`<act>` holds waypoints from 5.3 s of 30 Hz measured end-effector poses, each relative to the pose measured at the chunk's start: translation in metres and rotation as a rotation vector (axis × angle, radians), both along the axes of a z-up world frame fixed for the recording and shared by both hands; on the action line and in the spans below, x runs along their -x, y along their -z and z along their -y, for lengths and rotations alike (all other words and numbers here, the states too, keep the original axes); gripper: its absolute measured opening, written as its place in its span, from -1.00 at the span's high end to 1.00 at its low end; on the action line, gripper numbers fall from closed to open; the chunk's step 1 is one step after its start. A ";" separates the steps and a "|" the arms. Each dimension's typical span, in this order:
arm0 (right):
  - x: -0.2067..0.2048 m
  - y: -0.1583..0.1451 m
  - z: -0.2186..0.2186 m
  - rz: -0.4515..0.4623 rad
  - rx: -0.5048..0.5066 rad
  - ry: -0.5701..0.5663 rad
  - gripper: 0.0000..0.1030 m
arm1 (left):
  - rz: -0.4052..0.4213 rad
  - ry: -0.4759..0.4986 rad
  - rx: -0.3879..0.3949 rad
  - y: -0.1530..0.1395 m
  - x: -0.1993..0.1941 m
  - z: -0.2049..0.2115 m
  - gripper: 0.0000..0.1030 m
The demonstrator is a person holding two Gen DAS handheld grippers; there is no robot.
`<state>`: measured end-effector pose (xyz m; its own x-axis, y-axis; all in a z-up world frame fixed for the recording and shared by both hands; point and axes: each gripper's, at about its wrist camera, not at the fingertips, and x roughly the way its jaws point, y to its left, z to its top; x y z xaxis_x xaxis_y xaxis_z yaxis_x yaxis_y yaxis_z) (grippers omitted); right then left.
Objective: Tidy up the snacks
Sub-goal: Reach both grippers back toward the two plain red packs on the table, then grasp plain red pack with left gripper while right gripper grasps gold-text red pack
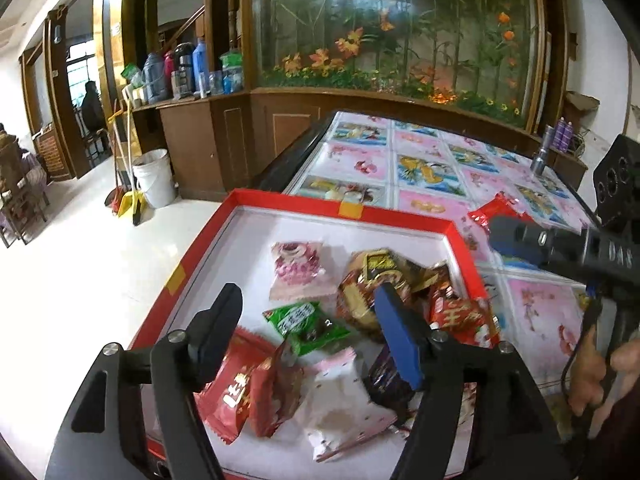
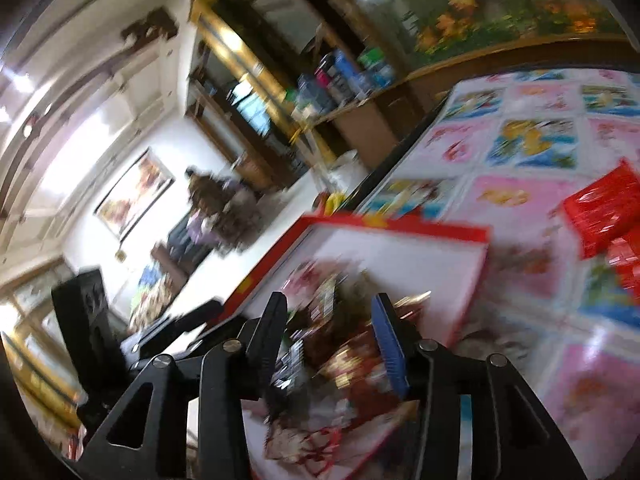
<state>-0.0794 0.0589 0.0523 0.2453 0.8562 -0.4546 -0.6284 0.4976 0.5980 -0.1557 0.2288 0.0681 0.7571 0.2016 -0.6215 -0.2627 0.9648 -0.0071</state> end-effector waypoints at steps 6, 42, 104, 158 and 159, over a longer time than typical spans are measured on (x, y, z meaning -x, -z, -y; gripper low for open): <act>-0.050 -0.006 0.096 -0.041 -0.064 0.257 -0.11 | 0.033 0.106 -0.018 -0.025 -0.025 0.033 -0.51; -0.117 0.041 0.213 -0.361 -0.178 0.592 -0.21 | -0.263 0.139 0.087 0.062 -0.273 0.182 -0.58; -0.002 0.033 0.173 0.093 0.780 0.060 -0.01 | -0.178 0.406 -0.105 -0.016 -0.050 0.163 -0.60; -0.023 0.028 0.208 -0.088 0.621 0.386 0.01 | -0.302 0.611 0.087 0.046 -0.124 0.226 0.15; -0.022 0.028 0.209 -0.112 0.581 0.374 0.02 | -0.298 0.612 0.098 0.045 -0.121 0.224 0.15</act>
